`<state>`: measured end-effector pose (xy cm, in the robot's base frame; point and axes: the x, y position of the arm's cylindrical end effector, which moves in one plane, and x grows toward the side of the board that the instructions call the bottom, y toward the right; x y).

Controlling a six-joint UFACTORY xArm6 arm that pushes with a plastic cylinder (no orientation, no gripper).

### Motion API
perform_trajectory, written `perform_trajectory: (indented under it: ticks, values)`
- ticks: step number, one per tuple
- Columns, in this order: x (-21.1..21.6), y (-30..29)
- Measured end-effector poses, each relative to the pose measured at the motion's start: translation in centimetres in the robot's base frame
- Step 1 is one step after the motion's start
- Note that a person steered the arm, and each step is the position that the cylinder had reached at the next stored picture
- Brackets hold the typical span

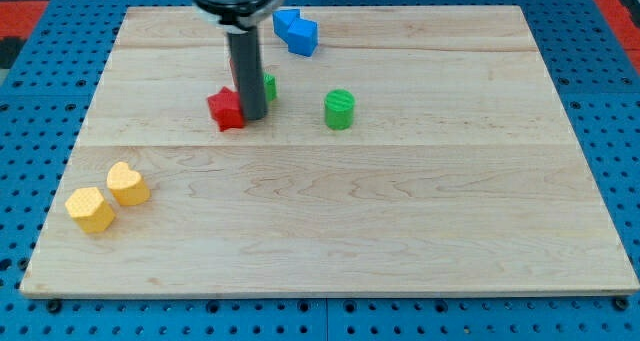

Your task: Move red circle and green star in diagonal line

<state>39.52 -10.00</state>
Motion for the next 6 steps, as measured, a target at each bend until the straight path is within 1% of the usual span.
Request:
perform_trajectory:
  ticks: [2, 3, 4, 5, 6]
  values:
    - [0.0, -13.1]
    - [-3.5, -12.1]
    - [-9.5, -5.5]
    - [-11.0, -1.7]
    - [-9.3, 2.9]
